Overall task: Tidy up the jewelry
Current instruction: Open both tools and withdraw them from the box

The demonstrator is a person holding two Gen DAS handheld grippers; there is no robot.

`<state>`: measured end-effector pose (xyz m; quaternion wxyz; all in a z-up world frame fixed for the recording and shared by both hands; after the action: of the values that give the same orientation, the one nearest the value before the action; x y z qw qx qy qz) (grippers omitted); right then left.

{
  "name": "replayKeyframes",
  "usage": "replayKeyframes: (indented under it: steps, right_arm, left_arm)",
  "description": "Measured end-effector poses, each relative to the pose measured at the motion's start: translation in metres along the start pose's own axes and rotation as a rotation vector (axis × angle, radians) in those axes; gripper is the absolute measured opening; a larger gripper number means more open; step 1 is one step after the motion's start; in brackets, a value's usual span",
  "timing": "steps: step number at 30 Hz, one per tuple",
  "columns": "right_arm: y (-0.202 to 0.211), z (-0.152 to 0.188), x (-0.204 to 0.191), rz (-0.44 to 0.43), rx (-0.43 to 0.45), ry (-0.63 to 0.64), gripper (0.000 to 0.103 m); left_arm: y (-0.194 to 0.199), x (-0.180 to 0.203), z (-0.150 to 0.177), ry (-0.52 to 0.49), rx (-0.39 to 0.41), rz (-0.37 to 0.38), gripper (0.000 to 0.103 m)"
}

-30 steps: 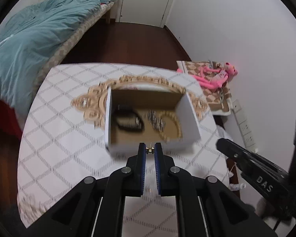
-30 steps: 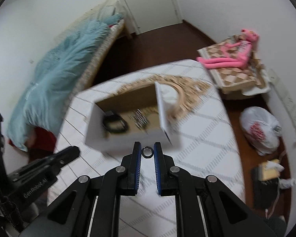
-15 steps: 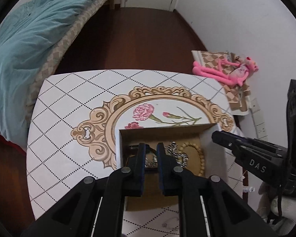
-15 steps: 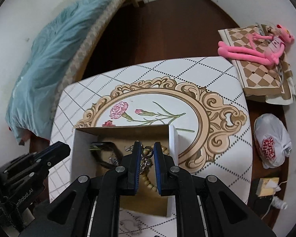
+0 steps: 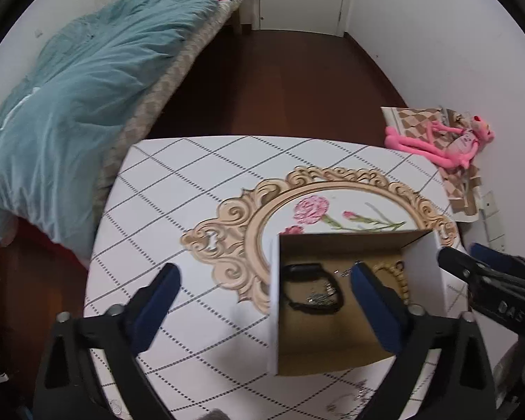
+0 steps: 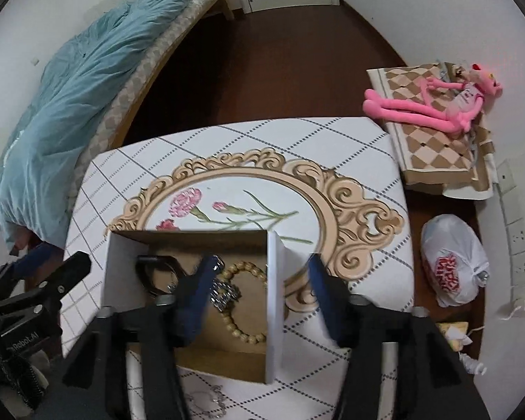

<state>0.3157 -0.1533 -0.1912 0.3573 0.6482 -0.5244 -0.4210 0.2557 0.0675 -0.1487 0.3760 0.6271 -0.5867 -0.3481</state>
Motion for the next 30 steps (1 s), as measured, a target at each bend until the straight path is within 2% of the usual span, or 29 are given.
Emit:
replayKeyframes:
  steps: [1, 3, 8, 16, 22, 30]
  right_arm:
    - [0.001, 0.006, 0.0, 0.027, 0.003, 0.017, 0.085]
    - [0.001, 0.015, -0.001, 0.067, -0.004, 0.038, 0.094]
    - [0.0, 0.042, -0.007, 0.13, -0.009, 0.08, 0.1]
    - [0.019, 0.059, -0.012, 0.124, 0.028, 0.061, 0.1]
    - [0.056, 0.067, -0.01, 0.159, 0.121, 0.053, 0.1]
    - [0.115, 0.081, -0.01, 0.19, 0.243, 0.048, 0.1]
  left_arm:
    - [0.001, -0.001, 0.003, -0.003, 0.005, -0.007, 0.102]
    - [0.002, -0.002, 0.01, -0.008, 0.016, -0.034, 0.102]
    - [0.002, -0.001, 0.026, -0.015, 0.013, -0.041, 0.102]
    - [0.02, -0.002, 0.045, -0.01, 0.03, -0.037, 0.102]
    - [0.051, -0.002, 0.056, -0.004, 0.091, -0.044, 0.102]
    - [0.097, 0.002, 0.065, 0.012, 0.172, -0.018, 0.102]
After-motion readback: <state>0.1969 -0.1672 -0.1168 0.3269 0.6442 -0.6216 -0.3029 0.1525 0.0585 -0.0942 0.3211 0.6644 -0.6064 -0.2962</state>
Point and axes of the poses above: each gripper's, at about its wrist camera, not at the fingertips, and y roughly against the way its jaws point, x to its right, z to its underside, the point moved 4 cm from there along -y, roughly the way its jaws point, and after that the axes turned 2 degrees about x, right-handed, at the moved point
